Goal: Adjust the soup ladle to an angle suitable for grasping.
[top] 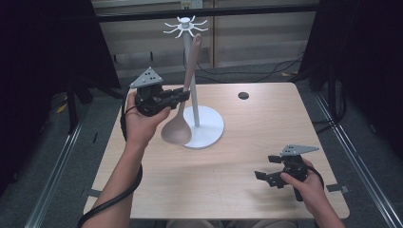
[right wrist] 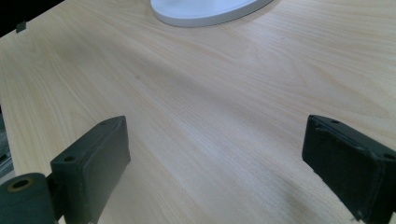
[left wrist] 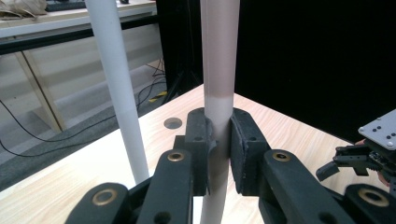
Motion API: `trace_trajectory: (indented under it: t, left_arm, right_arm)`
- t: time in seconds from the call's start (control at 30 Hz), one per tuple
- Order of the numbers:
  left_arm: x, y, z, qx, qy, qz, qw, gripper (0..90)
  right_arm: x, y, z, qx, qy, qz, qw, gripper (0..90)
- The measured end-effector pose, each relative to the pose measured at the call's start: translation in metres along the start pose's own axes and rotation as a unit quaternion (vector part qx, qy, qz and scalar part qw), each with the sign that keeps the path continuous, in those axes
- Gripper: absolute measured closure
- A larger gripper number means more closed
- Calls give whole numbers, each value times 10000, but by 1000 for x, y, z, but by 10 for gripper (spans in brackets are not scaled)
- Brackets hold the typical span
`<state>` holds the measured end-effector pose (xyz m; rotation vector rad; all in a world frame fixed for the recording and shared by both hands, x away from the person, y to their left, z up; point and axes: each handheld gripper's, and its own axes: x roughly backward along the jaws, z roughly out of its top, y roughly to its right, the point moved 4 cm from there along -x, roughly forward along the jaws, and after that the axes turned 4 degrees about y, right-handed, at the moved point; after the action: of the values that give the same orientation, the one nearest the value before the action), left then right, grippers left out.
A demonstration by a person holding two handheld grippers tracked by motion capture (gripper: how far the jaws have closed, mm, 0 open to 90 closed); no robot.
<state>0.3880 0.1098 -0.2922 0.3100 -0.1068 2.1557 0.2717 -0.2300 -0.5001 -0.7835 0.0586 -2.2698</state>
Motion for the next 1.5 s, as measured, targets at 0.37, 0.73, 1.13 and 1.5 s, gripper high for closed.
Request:
trace_trajectory:
  t: [0.37,0.73,1.13,1.5]
  left_arm:
    - [-1,-7,-3,55,2,221,9997,789]
    - [-8,-10,-4,3,-30,458,9989,788]
    - [-17,-12,-8,132,-3,582,9982,787]
    - [-26,-11,-10,179,58,555,9983,786]
  right_arm:
    - [-1,-1,0,1,-25,1,10000,72]
    - [-1,-1,0,7,-7,35,10000,72]
    - [-1,-1,0,-3,-18,40,10000,72]
    - [-4,-3,2,43,-34,65,10000,72]
